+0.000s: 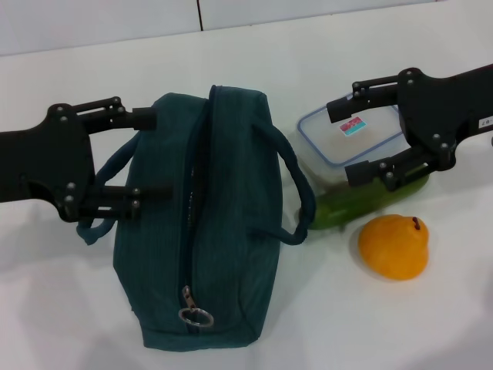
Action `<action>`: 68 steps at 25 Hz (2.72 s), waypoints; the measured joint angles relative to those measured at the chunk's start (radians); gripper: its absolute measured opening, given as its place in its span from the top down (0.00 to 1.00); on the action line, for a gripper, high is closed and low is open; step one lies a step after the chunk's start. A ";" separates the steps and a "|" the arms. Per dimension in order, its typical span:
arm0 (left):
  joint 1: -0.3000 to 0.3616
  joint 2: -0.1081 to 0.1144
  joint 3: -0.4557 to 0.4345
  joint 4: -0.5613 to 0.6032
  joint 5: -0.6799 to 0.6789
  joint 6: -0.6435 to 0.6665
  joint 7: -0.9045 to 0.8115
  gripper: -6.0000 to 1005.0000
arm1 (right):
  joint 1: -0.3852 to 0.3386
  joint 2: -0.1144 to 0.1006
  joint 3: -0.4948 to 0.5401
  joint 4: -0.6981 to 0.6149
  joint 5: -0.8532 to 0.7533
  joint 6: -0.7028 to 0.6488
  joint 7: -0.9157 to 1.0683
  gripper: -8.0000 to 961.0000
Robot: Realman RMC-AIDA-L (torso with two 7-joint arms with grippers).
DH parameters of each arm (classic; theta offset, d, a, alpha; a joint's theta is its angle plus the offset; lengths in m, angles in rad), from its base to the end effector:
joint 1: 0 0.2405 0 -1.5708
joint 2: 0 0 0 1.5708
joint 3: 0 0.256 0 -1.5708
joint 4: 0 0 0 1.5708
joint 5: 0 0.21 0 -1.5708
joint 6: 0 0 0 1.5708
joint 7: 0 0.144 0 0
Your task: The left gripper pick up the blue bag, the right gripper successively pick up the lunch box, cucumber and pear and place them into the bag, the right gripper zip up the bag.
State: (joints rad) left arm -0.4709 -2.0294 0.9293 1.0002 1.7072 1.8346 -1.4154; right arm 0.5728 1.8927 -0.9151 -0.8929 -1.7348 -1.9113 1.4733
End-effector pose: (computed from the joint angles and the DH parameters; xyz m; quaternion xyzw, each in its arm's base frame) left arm -0.1936 0.3123 0.0523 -0.9563 -0.0165 -0.2880 0.0481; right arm 0.1963 0.3296 0.0861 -0.9685 0.0260 0.2477 0.0084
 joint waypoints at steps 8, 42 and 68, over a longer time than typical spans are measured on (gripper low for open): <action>-0.003 0.000 0.000 0.000 0.000 -0.001 0.000 0.13 | -0.001 0.000 -0.002 0.000 0.000 0.003 -0.001 0.09; 0.013 -0.055 0.038 0.360 0.272 -0.101 -0.718 0.13 | 0.000 0.013 -0.005 0.000 0.000 0.005 -0.002 0.09; 0.002 -0.052 0.031 0.250 0.283 -0.191 -0.665 0.38 | -0.002 0.025 -0.007 0.001 -0.027 -0.001 -0.004 0.09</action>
State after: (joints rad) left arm -0.4689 -2.0816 0.9601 1.2503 1.9907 1.6441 -2.0804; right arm 0.5706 1.9181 -0.9219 -0.8914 -1.7614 -1.9124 1.4696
